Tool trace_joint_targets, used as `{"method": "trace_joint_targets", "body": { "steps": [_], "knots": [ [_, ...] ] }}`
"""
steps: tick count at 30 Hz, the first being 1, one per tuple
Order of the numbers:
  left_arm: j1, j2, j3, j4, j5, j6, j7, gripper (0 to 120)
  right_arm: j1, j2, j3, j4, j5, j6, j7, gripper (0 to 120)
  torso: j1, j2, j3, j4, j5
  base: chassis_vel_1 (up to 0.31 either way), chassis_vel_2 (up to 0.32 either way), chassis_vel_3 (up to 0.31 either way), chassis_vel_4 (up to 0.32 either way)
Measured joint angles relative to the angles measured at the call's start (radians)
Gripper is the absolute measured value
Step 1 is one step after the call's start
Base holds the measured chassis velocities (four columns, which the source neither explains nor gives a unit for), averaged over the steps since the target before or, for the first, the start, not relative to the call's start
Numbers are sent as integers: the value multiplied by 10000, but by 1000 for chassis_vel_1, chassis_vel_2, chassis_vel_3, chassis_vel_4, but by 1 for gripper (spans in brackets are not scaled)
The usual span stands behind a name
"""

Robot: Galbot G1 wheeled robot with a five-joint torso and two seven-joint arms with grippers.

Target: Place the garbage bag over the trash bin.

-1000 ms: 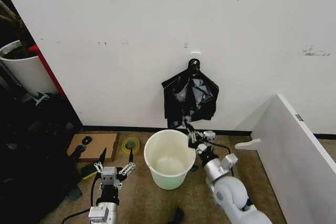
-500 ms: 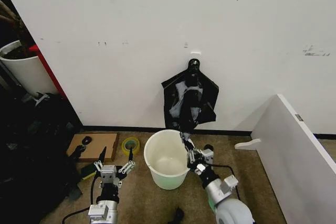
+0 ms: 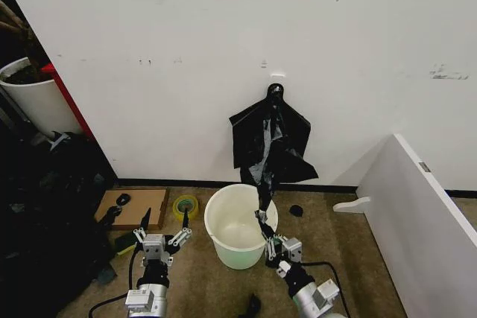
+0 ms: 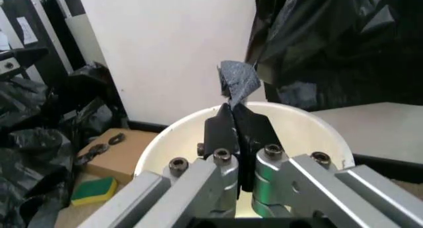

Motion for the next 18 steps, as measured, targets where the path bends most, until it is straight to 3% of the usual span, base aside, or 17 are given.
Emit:
{"method": "trace_joint_targets", "body": {
  "steps": [18],
  "knots": [
    [3, 25, 4, 58, -3, -56, -11, 100, -738, -81, -156, 181, -523, 438, 82, 0, 0, 0, 1, 0, 0, 0, 0, 0, 0]
  ]
}}
